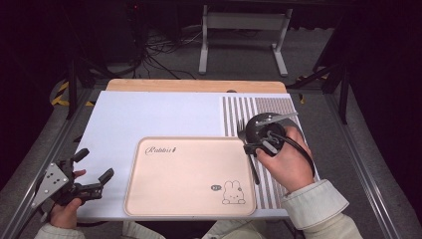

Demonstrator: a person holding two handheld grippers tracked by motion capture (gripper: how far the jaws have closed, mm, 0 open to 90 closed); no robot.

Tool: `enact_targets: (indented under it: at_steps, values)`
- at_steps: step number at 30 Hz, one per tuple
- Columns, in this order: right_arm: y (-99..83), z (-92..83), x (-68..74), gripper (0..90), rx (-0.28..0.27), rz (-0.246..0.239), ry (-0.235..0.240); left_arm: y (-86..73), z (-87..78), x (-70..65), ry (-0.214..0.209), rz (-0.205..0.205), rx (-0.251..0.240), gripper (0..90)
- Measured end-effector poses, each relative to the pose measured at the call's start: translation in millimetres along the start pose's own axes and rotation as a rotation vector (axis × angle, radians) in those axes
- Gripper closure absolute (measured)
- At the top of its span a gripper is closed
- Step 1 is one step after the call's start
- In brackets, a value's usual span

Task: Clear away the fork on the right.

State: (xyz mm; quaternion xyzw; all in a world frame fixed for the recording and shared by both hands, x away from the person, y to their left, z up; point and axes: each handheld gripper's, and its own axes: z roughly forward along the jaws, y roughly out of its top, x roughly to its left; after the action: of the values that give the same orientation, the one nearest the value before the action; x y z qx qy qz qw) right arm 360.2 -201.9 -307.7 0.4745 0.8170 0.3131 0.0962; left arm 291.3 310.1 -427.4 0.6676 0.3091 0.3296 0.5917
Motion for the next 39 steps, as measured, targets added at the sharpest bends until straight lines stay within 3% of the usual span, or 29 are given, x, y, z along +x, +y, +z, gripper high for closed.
enact_targets:
  at_steps: [13, 21, 39]
  values:
    - [-0.1, 29.6, 8.1, 86.7, 0.067, 0.042, 0.009, 0.1, -0.2, 0.1, 0.001, 0.0, -0.001, 2.1]
    - [-5.6, 51.9, 4.4, 86.6, 0.152, 0.106, 0.002, 0.2, 0.0, 0.0, 0.0, -0.001, -0.003, 2.1]
    - [-15.3, 89.2, -2.0, 86.6, 0.3, 0.181, 0.013, 0.4, -0.2, 0.0, -0.002, 0.001, -0.003, 2.1]
